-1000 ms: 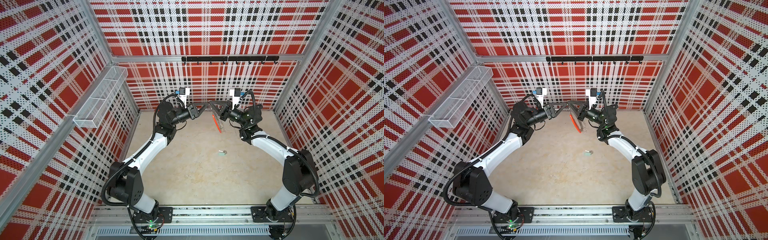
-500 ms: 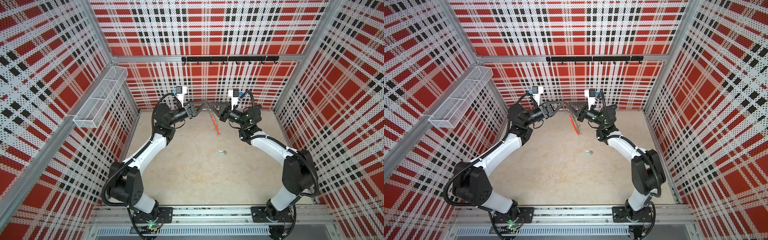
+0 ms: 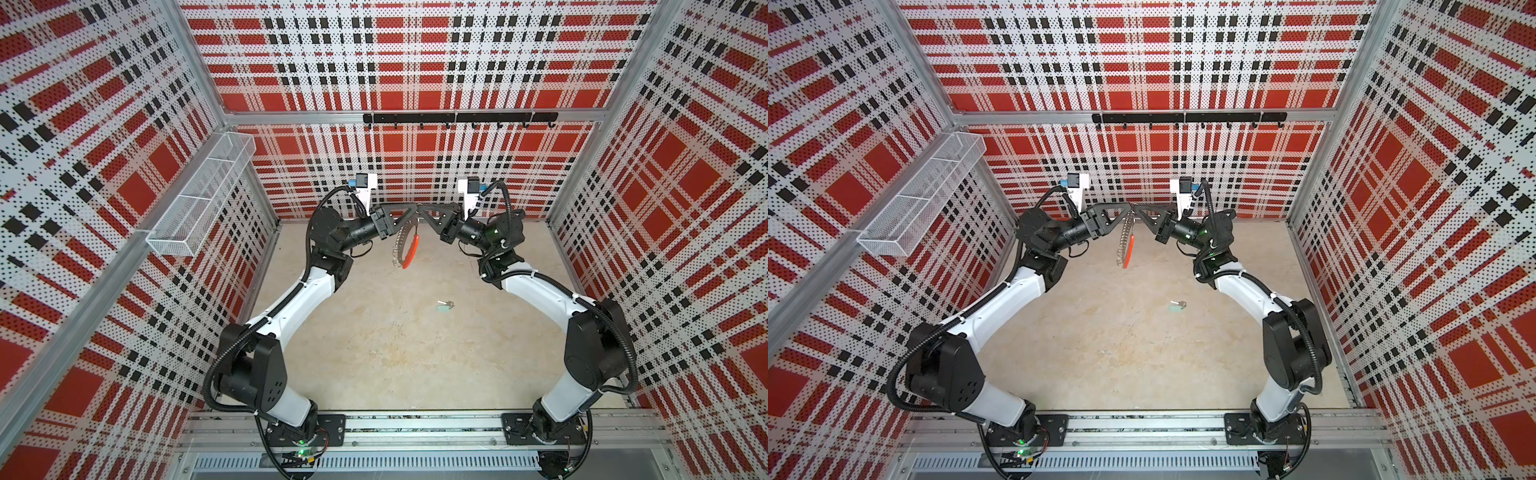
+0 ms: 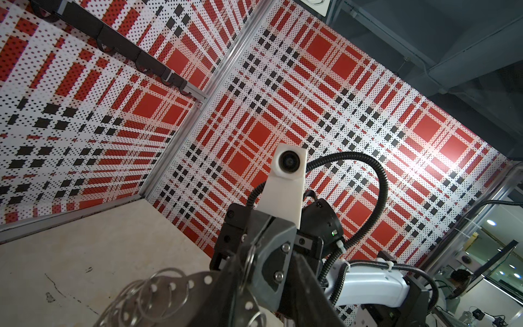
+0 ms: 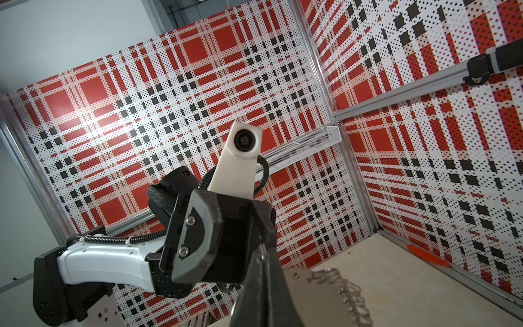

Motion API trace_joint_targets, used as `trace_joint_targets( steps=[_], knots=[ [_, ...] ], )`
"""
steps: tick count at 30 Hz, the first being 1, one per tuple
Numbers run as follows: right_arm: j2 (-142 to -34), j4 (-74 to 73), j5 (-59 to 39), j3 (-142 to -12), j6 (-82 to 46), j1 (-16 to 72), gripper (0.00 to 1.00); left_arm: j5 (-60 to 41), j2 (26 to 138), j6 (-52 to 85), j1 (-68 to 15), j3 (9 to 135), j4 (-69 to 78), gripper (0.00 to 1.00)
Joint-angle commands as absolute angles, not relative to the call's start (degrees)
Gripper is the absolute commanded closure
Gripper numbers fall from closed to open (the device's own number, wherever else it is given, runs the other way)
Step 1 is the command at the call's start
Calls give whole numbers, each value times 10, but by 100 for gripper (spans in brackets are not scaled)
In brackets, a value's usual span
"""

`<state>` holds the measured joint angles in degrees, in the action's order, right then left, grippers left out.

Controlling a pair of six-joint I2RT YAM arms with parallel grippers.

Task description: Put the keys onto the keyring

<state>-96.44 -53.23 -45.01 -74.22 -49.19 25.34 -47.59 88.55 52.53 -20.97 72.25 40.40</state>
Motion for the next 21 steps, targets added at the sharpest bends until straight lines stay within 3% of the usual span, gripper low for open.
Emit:
trace_joint_targets(
  steps=[1, 7, 17, 21],
  knots=[
    [-963, -579, -449, -761, -511, 255, 100, -486, 893, 526, -216, 721, 422, 69],
    [-969, -583, -453, -768, -523, 259, 100, -487, 895, 525, -218, 721, 424, 86],
    [-980, -567, -464, -776, -517, 274, 100, -488, 899, 525, -219, 724, 428, 90],
    [-982, -564, -465, -775, -521, 278, 100, -487, 898, 524, -219, 721, 430, 100]
  ],
)
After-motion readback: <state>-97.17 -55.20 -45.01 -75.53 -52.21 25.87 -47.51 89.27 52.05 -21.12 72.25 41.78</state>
